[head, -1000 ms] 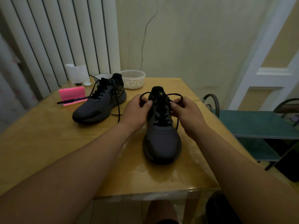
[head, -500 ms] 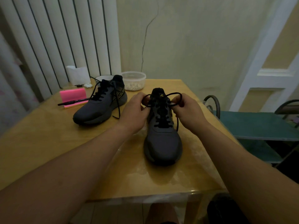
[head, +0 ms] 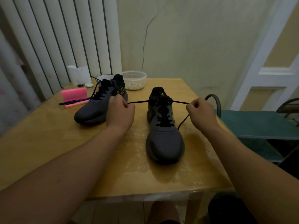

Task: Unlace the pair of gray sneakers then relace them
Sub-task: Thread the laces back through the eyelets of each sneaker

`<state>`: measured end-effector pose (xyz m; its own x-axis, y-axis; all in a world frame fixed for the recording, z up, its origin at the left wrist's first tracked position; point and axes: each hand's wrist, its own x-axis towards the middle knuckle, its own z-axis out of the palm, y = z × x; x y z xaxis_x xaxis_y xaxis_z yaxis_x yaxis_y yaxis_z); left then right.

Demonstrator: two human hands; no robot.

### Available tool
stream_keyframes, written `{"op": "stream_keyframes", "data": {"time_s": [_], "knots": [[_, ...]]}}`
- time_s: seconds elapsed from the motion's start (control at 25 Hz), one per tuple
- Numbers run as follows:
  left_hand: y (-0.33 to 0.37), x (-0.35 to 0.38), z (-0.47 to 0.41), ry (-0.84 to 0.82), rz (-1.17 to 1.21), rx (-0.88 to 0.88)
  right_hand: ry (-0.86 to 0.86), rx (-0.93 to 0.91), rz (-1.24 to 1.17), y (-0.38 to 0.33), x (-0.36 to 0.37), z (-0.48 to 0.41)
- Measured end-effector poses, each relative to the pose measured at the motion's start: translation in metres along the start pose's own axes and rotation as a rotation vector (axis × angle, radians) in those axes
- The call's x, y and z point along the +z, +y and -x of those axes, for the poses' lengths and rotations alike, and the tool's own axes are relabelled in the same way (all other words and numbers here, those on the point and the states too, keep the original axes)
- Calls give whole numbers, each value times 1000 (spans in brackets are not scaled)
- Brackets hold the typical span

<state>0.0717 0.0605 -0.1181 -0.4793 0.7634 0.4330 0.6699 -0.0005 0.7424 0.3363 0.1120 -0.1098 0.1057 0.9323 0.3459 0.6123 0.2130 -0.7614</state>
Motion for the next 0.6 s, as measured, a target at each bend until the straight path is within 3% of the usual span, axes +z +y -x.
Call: {"op": "stream_keyframes", "data": {"time_s": [0.32,0.44,0.52,0.6], "knots": [[-11,11,1,-72,63,-368,-96,260,-28,7,14,6],[7,4,21,89,-76,-87,40,111,-3,-7,11,15],[31,3,32,-79,35,48,-26,17,-62,-27,11,18],[55,6,24,-321,152,-40,-155,82,-107,-51,11,14]]}}
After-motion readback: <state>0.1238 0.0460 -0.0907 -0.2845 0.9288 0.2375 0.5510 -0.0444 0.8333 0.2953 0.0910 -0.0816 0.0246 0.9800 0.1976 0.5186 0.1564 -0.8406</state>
